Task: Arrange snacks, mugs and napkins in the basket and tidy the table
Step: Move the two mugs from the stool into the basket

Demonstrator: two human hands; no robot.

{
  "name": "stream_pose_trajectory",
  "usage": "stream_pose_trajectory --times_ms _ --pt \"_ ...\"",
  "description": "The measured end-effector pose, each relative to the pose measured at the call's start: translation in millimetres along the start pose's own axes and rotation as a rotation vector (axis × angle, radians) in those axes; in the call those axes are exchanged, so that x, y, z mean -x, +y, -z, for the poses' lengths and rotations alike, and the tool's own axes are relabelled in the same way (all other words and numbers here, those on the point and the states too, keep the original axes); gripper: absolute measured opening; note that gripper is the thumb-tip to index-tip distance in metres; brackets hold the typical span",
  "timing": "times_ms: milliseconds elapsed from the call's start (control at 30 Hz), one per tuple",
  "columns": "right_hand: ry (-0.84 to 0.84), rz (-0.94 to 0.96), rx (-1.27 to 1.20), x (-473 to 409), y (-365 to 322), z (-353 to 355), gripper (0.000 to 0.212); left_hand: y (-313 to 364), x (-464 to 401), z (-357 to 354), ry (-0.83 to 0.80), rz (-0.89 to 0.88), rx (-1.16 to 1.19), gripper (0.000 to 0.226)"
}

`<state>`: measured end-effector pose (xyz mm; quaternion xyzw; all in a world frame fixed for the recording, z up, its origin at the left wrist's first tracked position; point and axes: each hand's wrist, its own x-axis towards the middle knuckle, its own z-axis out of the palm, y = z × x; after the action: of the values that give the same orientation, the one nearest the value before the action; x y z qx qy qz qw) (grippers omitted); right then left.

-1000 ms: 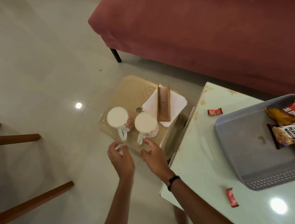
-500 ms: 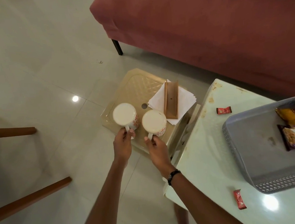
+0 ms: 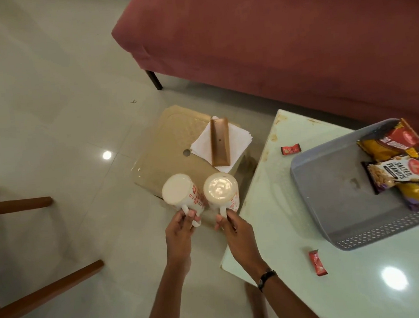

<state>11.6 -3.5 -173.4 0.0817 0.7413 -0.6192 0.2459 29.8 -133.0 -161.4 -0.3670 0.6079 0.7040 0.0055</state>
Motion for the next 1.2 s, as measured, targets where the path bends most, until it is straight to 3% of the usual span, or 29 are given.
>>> stream_pose_trajectory --times_ms 167,467,667,767,1067,1200 --pt "0.131 0.049 -0.006 38 -3 72 0.028 -10 40 -49 -0.139 -0.038 -0.122 0.013" --pt "0.372 0.045 0.111 71 24 228 0.02 -15 77 -204 -0.366 -0.137 -0.286 0.017" --pt "0.398 0.001 0.135 69 46 289 0.022 -44 65 -278 -0.3 -0.13 -0.373 0.016" --pt "0.401 0.006 0.144 62 57 302 0.023 -64 51 -300 -0.184 -0.142 -0.403 0.022" --pt "0.325 0.032 0.144 39 66 303 0.025 -87 30 -323 -0.01 -0.156 -0.472 0.019" --pt "0.268 0.052 0.167 29 70 300 0.022 -78 26 -327 0.041 -0.05 -0.568 0.021"
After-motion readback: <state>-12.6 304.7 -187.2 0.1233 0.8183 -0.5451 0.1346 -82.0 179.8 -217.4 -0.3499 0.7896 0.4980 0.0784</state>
